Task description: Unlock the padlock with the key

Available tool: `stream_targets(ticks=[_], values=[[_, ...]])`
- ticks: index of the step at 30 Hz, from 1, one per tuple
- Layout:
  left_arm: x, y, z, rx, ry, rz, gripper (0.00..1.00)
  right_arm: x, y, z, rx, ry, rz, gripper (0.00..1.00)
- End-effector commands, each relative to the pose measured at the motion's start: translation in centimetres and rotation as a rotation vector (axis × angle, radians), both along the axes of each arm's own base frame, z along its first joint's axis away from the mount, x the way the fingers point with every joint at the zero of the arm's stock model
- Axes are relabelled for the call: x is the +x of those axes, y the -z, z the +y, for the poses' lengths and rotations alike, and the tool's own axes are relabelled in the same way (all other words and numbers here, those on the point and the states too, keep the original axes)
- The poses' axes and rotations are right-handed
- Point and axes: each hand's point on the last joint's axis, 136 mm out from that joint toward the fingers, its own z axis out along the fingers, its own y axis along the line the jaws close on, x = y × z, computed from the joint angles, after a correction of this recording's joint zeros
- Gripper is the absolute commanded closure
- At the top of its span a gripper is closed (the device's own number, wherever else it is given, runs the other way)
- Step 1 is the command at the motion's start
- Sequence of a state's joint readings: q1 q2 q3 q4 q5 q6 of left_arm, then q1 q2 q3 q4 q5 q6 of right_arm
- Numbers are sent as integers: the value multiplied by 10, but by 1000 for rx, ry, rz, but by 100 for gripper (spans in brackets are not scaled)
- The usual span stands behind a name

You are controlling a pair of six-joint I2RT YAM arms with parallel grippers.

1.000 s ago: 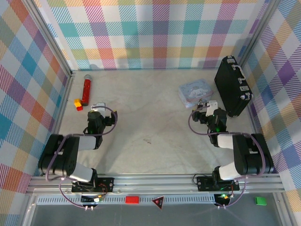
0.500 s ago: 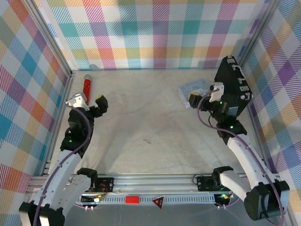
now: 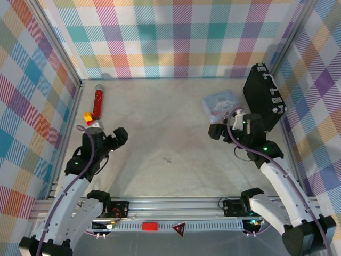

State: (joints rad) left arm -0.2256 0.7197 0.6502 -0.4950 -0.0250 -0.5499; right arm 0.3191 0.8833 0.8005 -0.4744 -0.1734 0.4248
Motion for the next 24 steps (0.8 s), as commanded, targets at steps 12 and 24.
stream_targets(ticks=[12, 24], values=[[-37, 77, -80, -48, 263, 138, 0, -63, 88, 130, -239, -383, 245, 11], [-51, 88, -63, -77, 192, 98, 0, -68, 137, 192, -331, -541, 383, 32]])
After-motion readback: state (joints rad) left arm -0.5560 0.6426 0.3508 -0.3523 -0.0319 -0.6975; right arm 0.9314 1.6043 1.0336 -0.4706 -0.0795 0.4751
